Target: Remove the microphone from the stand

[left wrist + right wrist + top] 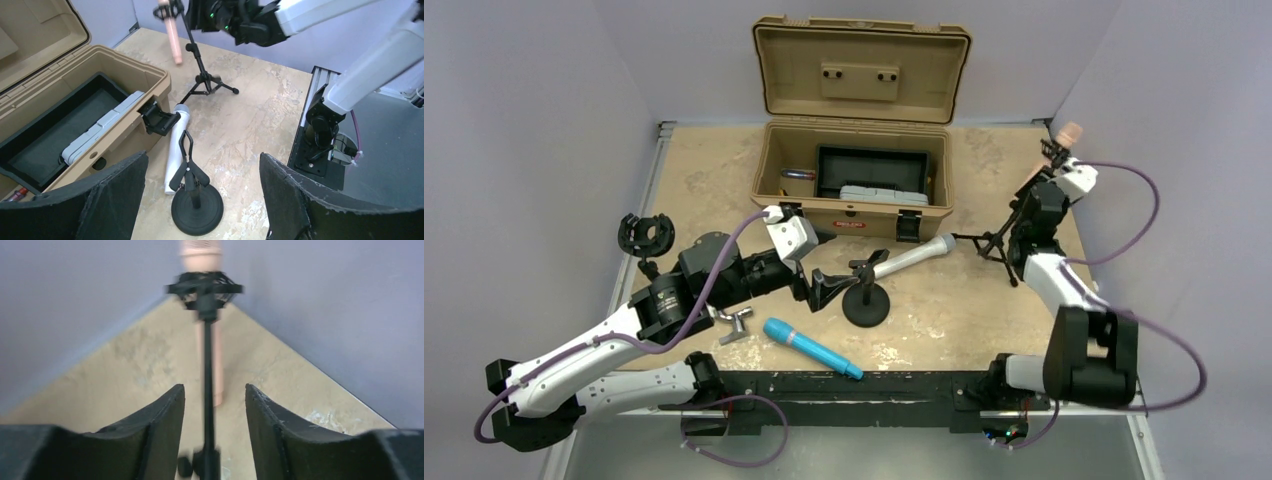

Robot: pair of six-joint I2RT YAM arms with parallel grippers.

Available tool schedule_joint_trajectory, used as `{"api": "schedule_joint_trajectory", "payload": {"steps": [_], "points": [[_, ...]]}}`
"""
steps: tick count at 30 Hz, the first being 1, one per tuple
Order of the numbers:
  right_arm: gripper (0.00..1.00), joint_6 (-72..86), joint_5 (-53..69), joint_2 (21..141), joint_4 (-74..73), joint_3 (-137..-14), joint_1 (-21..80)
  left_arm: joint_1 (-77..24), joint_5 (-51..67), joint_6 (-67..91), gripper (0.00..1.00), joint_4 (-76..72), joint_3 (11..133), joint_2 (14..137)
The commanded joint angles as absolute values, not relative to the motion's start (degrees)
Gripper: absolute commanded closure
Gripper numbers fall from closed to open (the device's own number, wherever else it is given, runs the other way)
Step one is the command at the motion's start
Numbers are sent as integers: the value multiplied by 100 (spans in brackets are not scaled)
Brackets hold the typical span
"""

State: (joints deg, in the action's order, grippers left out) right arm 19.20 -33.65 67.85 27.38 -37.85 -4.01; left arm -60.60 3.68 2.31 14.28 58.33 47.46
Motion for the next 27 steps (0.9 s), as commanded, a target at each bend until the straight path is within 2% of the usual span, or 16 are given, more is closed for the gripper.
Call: {"api": "schedule_joint_trajectory", "payload": {"steps": [1,4,5,7,9,14,22,27], "points": [[63,1163,-1686,7841,4231,-4165,-564,-6117,282,67,21,1214,5815,4583],[62,1186,-1188,8355,4220,-4494,-673,-6117,182,35,21,1239,5824,4575],[58,1289,-1242,8474,4141,-4565,-715,-6117,183,27,21,1242,5827,4574],[44,1517,-1588,8645,3885,-4667,-784,-6117,193,26,21,1250,5844,4571],[36,1707,-1791,8870,3514,-4874,-826,-6117,222,26,21,1280,5868,4559],[25,1838,-2426,9129,3352,-5113,-960,-6117,332,75,21,1266,5870,4565],[26,2243,-2362,10650,2023,-6863,-1301,-6117,467,125,21,1275,5907,4593],[37,2198,-2063,11320,1745,-7612,-1472,-6117,447,97,21,1281,5907,4547]]}}
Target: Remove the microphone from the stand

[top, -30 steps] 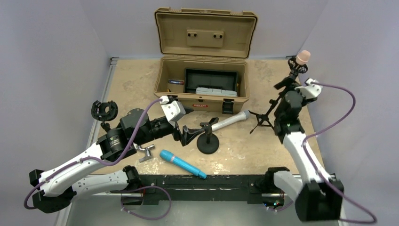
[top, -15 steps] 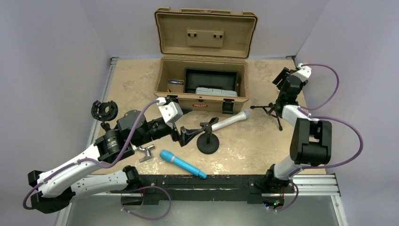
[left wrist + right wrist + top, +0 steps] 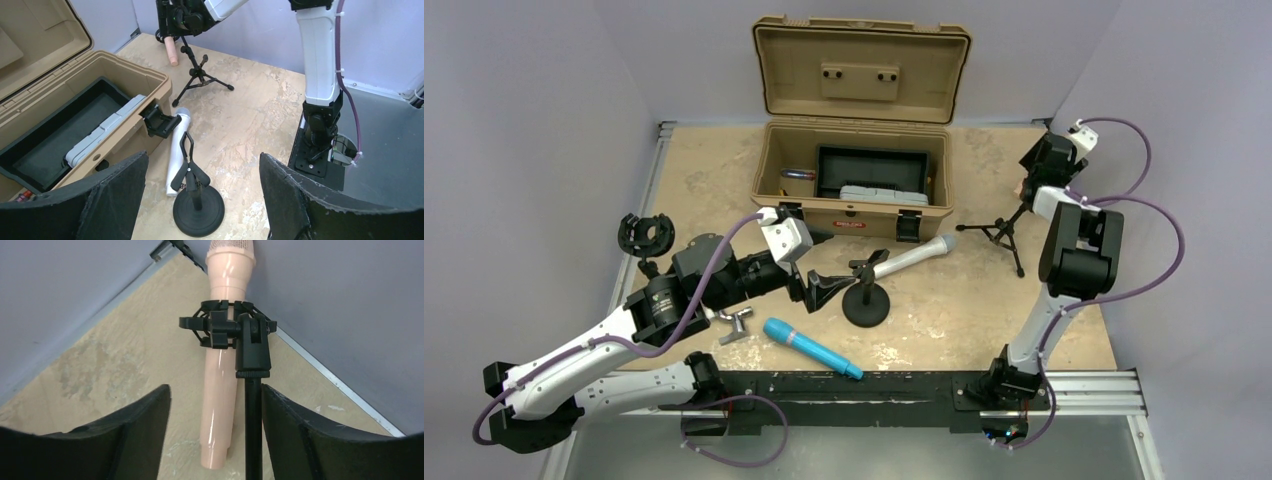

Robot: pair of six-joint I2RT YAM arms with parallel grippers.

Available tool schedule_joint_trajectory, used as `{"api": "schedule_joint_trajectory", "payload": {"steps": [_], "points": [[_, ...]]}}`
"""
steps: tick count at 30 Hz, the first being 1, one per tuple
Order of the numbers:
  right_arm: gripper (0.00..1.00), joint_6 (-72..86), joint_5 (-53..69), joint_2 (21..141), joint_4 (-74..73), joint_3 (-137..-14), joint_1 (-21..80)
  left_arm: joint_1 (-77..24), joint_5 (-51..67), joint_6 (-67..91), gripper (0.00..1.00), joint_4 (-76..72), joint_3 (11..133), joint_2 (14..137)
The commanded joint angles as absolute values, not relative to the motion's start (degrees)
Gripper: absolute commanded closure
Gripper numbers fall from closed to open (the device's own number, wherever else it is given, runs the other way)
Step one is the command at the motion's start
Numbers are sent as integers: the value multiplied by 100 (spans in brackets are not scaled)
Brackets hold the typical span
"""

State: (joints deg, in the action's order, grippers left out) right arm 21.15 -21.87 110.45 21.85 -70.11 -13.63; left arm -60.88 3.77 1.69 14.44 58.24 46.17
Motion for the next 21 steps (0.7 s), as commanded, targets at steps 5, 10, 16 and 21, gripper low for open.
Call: {"api": "schedule_joint_trajectory", "payload": {"steps": [5,10,16,21], "points": [[52,1986,-1824,11816,1718,-8079,-1496,-6117,407,55,21,1306,5923,4505],[80,1791,-1426,11554,1937,-8040,-1477,-6117,414,55,21,1301,5924,4511],[100,1481,-1497,10449,2898,-7037,-1364,-6117,435,58,21,1301,5926,4548],[100,919,-1924,9378,3824,-6119,-1019,-6117,414,70,21,1305,5917,4582]]}}
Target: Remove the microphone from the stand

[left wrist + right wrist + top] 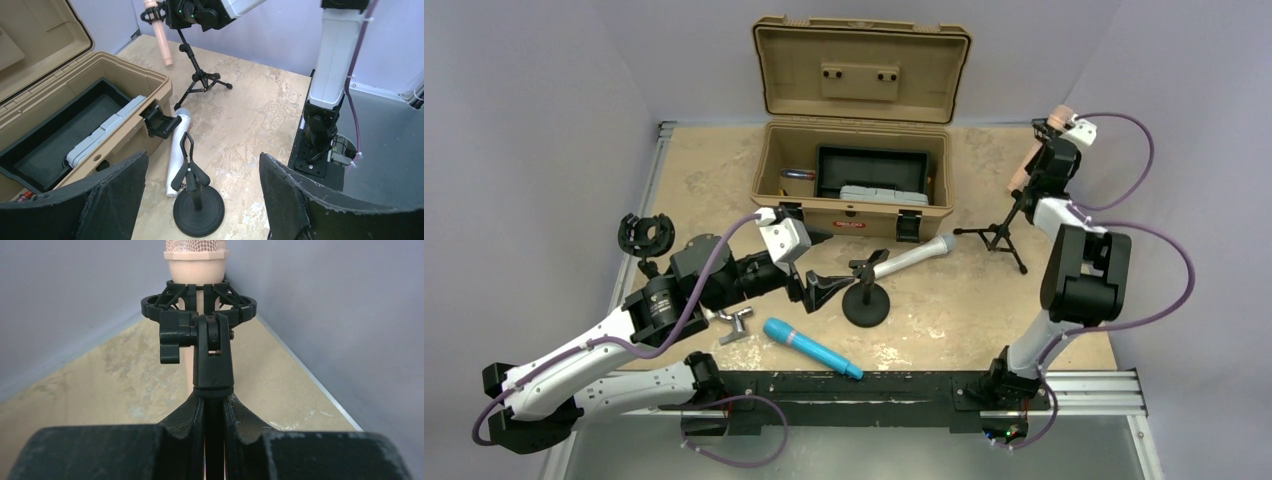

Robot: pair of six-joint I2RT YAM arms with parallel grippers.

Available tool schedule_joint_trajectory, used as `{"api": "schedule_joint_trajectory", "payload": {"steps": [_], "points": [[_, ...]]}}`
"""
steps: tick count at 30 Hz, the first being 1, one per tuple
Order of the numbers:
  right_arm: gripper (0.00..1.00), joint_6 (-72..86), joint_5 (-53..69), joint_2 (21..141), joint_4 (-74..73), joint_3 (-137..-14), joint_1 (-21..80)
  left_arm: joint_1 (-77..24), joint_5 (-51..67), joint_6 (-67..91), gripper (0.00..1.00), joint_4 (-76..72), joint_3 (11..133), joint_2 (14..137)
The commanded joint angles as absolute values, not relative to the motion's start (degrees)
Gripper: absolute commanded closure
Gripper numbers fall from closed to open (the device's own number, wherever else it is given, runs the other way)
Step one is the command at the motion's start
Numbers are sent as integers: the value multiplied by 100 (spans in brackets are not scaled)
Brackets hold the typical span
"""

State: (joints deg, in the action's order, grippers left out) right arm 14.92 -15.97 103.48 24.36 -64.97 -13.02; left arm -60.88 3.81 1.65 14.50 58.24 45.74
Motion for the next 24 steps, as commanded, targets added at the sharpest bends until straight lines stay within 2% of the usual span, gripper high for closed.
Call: {"api": "schedule_joint_trajectory", "payload": {"steps": [1,5,13,19,24], "points": [[100,796,-2009,9050,4017,-5910,-906,-6117,414,70,21,1305,5915,4587],[100,350,-2116,7843,5113,-4810,-417,-6117,444,130,21,1306,5916,4674],[100,292,-1357,5668,6474,-2686,-173,-6117,828,647,20,1249,6002,5173],[100,461,-1295,4469,6108,-2192,-99,-6117,925,1264,22,1052,6167,5842],[100,864,-858,3757,5364,-2348,-97,-6128,864,1632,21,1188,6807,6635]]}}
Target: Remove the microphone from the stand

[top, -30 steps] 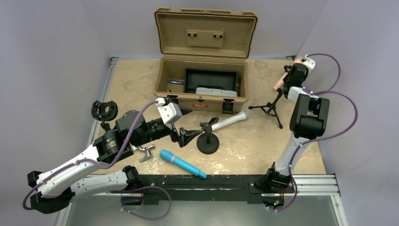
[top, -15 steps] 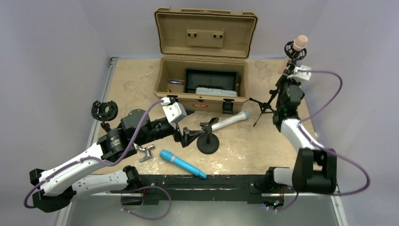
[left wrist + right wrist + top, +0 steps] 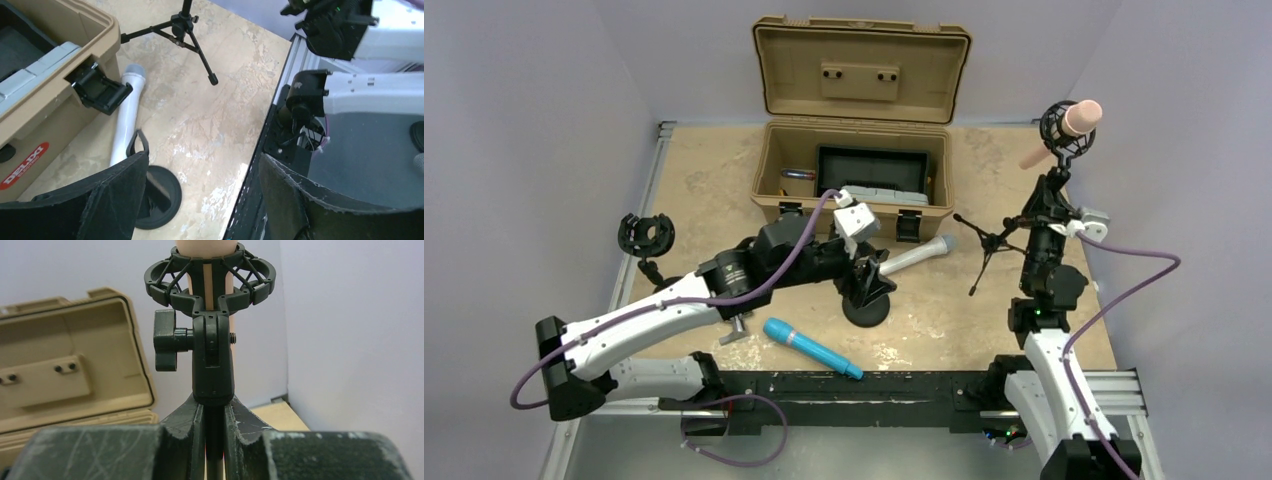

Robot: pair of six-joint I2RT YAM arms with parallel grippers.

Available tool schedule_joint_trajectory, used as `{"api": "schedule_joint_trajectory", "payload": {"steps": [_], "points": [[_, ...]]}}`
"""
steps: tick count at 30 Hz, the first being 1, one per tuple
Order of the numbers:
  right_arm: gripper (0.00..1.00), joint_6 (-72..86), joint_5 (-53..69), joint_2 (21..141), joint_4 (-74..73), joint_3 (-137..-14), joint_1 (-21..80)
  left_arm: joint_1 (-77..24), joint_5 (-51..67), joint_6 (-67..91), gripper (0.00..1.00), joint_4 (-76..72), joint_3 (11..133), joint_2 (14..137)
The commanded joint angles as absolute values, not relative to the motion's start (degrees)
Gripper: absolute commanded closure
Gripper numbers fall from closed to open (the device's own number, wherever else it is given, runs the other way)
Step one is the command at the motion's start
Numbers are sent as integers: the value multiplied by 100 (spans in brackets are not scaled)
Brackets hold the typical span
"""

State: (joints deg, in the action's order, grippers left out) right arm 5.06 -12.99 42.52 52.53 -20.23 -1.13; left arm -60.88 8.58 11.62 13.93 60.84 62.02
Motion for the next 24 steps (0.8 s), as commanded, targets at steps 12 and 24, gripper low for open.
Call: {"api": "schedule_joint_trajectory", "payload": {"steps": [12,24], "points": [[100,1989,224,3964,2867,-4090,-97,-6581,-902,1466,26,1564,9148,8738],[100,1895,598,3399,1966,-4449,-89,-6732,-758,1098,42,1803,11300,10641]]}}
